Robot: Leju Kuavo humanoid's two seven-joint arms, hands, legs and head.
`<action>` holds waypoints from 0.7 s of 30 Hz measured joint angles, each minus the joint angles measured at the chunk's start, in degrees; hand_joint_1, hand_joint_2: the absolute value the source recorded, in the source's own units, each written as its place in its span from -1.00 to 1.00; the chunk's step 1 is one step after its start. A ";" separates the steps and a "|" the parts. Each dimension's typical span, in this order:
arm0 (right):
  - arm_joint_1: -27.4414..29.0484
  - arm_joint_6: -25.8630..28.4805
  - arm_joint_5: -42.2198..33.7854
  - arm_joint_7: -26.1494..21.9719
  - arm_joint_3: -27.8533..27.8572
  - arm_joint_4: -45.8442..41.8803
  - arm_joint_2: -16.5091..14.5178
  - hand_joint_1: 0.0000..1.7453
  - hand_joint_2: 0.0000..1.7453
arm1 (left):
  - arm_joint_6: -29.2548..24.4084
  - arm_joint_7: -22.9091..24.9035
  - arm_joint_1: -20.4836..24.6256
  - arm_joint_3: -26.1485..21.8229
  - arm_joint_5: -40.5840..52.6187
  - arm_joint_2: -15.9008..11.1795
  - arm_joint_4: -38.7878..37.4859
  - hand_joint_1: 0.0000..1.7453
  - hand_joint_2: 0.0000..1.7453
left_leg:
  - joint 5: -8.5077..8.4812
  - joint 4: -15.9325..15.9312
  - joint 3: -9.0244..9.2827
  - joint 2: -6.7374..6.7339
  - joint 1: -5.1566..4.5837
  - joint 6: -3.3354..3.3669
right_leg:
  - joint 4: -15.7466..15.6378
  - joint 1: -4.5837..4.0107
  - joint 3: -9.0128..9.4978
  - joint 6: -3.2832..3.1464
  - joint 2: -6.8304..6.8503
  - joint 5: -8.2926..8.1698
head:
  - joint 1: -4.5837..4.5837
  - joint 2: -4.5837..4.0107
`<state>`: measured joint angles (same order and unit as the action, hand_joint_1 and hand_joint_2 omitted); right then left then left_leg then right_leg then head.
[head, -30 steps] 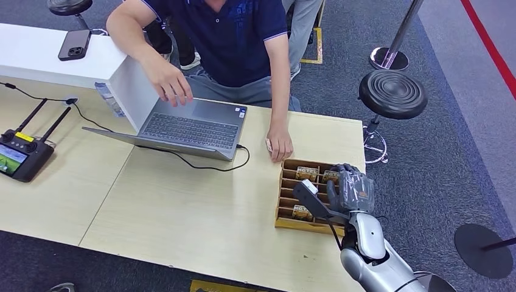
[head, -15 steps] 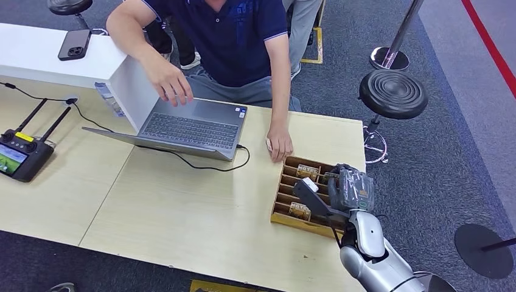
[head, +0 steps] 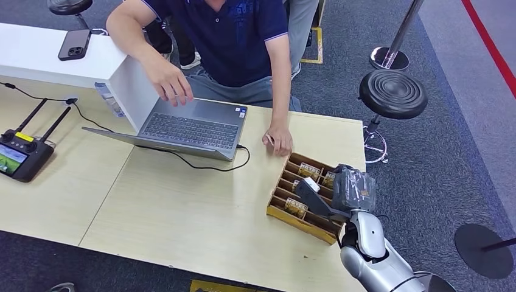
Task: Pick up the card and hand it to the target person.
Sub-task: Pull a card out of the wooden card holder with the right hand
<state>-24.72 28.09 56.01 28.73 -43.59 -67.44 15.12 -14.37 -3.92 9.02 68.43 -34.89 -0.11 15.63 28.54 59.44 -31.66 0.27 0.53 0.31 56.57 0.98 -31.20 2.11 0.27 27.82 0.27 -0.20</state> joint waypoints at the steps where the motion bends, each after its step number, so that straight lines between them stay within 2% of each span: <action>1: 0.00 0.21 0.03 -0.02 0.01 0.03 0.00 1.00 1.00 | -0.01 -0.01 0.00 0.00 0.02 0.00 0.00 -1.00 1.00 | 0.00 0.00 0.00 0.00 0.00 0.00 | 0.00 0.00 0.00 0.00 0.00 0.00 | 0.00 0.00; 7: 0.02 1.22 -0.28 -0.42 0.05 0.23 0.00 1.00 1.00 | -0.51 -0.52 0.00 0.01 0.79 0.00 0.00 -1.00 1.00 | 0.00 0.00 0.00 0.00 0.00 0.00 | 0.00 0.00 0.00 0.00 0.00 0.00 | -0.01 0.00; 11: 0.06 3.00 -3.94 -2.04 0.26 0.10 0.00 1.00 1.00 | -0.38 -1.37 0.01 0.00 0.60 0.00 0.00 -1.00 1.00 | 0.00 0.00 0.01 -0.01 0.00 0.00 | 0.00 0.00 0.00 0.00 -0.01 -0.01 | 0.00 0.00; 21: 0.09 4.33 -6.73 -2.24 1.24 -4.00 0.20 1.00 1.00 | -0.26 -1.38 0.00 0.00 0.60 0.00 0.00 -1.00 1.00 | 0.00 0.00 -0.01 -0.01 0.00 0.00 | 0.00 0.00 -0.03 0.00 -0.02 0.00 | 0.00 0.00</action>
<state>-24.63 32.42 49.29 26.49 -42.36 -71.44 15.32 -14.62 -5.30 9.02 68.43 -34.29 -0.11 15.63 28.54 59.44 -31.67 0.26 0.53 0.31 56.57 0.98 -31.23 2.11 0.25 27.81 0.27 -0.20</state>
